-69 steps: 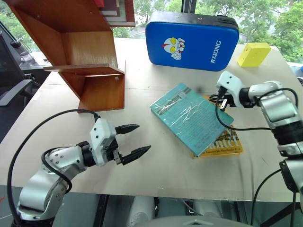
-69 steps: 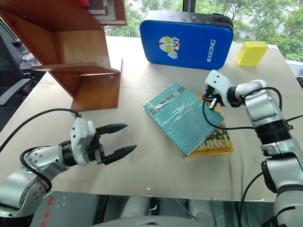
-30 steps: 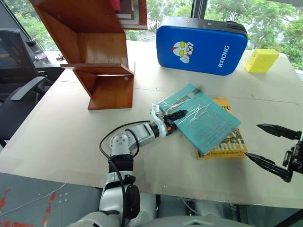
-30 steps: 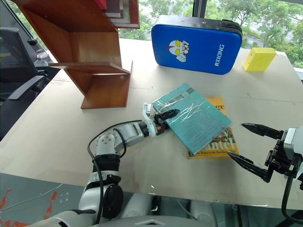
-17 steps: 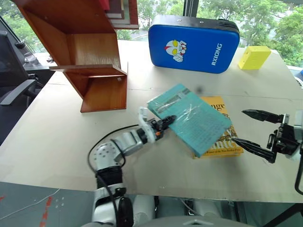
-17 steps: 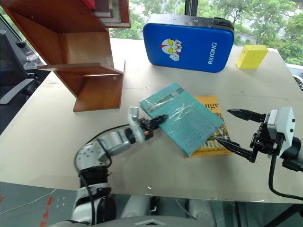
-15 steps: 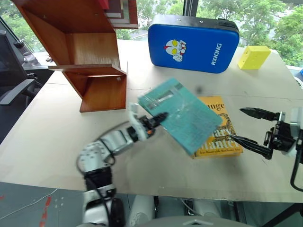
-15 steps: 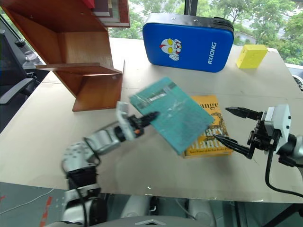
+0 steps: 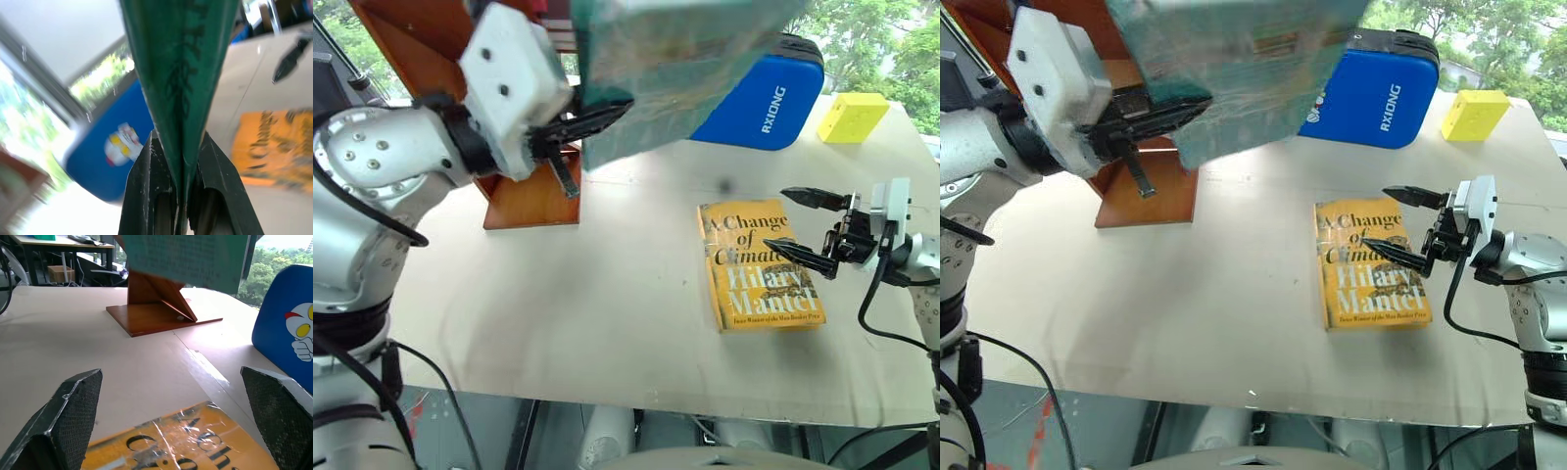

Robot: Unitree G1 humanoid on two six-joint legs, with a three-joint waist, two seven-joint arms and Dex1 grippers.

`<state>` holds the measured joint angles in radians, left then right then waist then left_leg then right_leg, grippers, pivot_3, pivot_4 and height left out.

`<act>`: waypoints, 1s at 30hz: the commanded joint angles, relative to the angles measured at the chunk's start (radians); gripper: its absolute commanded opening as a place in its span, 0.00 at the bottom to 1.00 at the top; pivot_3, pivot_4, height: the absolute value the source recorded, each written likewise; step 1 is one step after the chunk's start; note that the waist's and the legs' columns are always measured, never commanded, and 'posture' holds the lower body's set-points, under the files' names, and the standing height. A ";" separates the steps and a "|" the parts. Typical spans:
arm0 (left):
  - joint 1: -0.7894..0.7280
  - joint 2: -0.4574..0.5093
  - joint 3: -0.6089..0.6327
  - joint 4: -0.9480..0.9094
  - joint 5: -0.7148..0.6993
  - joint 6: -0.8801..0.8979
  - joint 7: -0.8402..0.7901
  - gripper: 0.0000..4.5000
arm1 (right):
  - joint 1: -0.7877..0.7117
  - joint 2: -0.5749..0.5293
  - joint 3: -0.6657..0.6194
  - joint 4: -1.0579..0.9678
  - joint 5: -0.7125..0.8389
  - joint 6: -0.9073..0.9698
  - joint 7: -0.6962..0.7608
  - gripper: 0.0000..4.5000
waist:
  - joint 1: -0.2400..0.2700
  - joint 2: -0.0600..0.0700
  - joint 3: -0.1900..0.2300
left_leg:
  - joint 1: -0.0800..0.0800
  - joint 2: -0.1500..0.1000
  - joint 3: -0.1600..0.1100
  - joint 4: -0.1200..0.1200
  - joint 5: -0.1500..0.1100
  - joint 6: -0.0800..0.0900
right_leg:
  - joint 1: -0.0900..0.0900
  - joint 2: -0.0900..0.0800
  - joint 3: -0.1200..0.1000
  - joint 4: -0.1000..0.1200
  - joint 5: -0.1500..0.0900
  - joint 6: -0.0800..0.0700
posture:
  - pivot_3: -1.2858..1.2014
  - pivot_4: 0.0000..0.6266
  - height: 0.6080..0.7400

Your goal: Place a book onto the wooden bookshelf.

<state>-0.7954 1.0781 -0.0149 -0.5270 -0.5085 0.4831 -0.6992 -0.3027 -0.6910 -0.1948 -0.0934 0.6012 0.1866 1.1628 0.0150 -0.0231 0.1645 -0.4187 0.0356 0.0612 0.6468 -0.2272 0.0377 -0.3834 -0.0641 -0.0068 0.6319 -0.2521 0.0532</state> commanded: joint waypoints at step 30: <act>-0.321 0.346 -0.338 0.240 0.791 0.303 -0.546 0.02 | -0.226 0.126 0.017 0.283 -0.022 -0.251 0.130 1.00 | -0.026 -0.005 0.011 | -0.012 0.004 0.014 0.008 0.000 0.001 | -0.026 0.011 0.014 0.024 0.001 0.003 | 0.52 0.24 1.00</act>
<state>-1.0815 1.4241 -0.3474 -0.3235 0.2202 0.7805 -1.2346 -0.5136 -0.5618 -0.1380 0.2178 0.5363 -0.0494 1.2747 -0.0115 -0.0277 0.1754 -0.4303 0.0395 0.0750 0.6553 -0.2274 0.0388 -0.4092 -0.0528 0.0084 0.6577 -0.2512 0.0558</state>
